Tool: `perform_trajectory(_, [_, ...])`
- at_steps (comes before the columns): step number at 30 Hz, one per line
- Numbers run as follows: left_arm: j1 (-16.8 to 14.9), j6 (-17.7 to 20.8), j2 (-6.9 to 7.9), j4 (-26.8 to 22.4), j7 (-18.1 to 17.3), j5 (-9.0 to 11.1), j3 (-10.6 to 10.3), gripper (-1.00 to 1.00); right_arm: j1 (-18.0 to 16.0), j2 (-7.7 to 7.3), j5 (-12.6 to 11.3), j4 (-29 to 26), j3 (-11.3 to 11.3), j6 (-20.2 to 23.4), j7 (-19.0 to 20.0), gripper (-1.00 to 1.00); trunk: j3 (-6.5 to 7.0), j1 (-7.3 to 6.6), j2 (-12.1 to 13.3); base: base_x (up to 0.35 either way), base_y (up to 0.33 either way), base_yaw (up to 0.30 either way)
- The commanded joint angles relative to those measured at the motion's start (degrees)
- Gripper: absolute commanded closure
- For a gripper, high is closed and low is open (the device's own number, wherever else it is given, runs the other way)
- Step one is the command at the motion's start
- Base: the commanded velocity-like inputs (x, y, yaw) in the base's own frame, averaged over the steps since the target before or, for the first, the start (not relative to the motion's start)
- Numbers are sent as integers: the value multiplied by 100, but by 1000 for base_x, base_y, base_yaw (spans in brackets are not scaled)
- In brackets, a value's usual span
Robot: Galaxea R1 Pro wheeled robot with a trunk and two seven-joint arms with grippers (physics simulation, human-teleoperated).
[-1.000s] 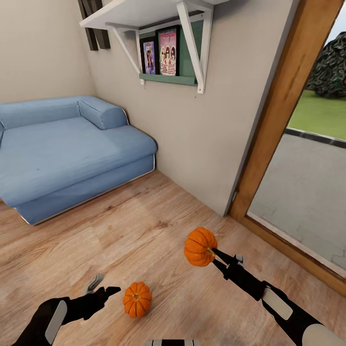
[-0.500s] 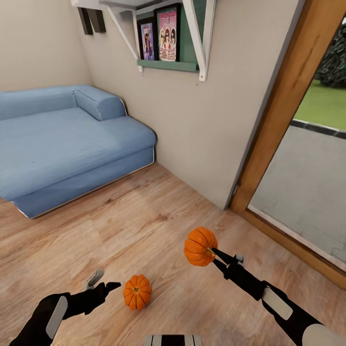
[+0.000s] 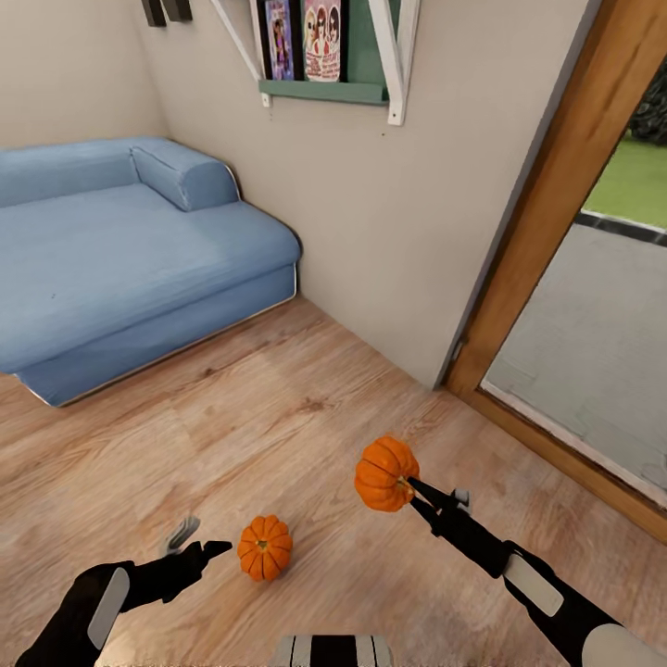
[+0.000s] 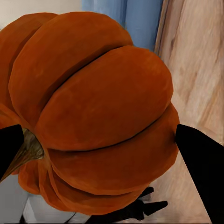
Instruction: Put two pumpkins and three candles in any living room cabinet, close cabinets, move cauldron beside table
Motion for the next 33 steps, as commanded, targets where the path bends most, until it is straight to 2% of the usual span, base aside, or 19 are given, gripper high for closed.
perform_trajectory(1, [-3, 35, -10, 1, -18, 1, 17, -100, -6, -7, -46, -30, 41, 182, -41, 100, -27, 1, -3, 0, 0, 0])
perform_trajectory(5, [-5, 35, -26, 0, -22, 1, 17, -100, -6, -16, -24, -247, 81, 444, -191, 100, -115, 11, -9, 0, 0, 0])
perform_trajectory(8, [-5, 34, -20, -16, -26, -2, 11, -100, -6, -17, -20, -610, 257, 687, -288, 100, -182, 19, -13, 0, 0, 0])
perform_trajectory(11, [-5, 28, -7, -30, -31, -3, 9, -100, -6, -17, -23, -719, 341, 825, -331, 100, -248, 27, -17, 0, 0, 0])
perform_trajectory(16, [-4, 8, 5, -57, -54, -7, 2, -100, -6, -15, -32, -761, 376, 884, -340, 100, -359, 40, -23, 0, 0, 0])
perform_trajectory(20, [-3, -292, 5, -58, -71, -14, 0, -100, -6, -9, -24, -756, 372, 875, -338, 100, -448, 50, -29, 0, 0, 0])
perform_trajectory(24, [-4, -382, 5, -56, -88, -16, -7, -100, -6, -9, -24, -749, 370, 857, -331, 100, -536, 60, -34, 0, 0, 0])
perform_trajectory(26, [-3, -390, 12, -57, -215, -19, -18, -100, -6, -9, -24, -746, 370, 844, -334, 100, -581, 66, -37, 0, 0, 0])
perform_trajectory(29, [-3, -404, 45, -57, -632, -42, -36, -100, -6, -8, -24, -740, 370, 830, -335, 100, -647, 73, -41, 0, 0, 0])
perform_trajectory(33, [-3, -404, 163, -54, -923, -38, -33, -100, -6, -5, -24, -734, 370, 818, -341, 100, -736, 84, -46, 0, 0, 0])
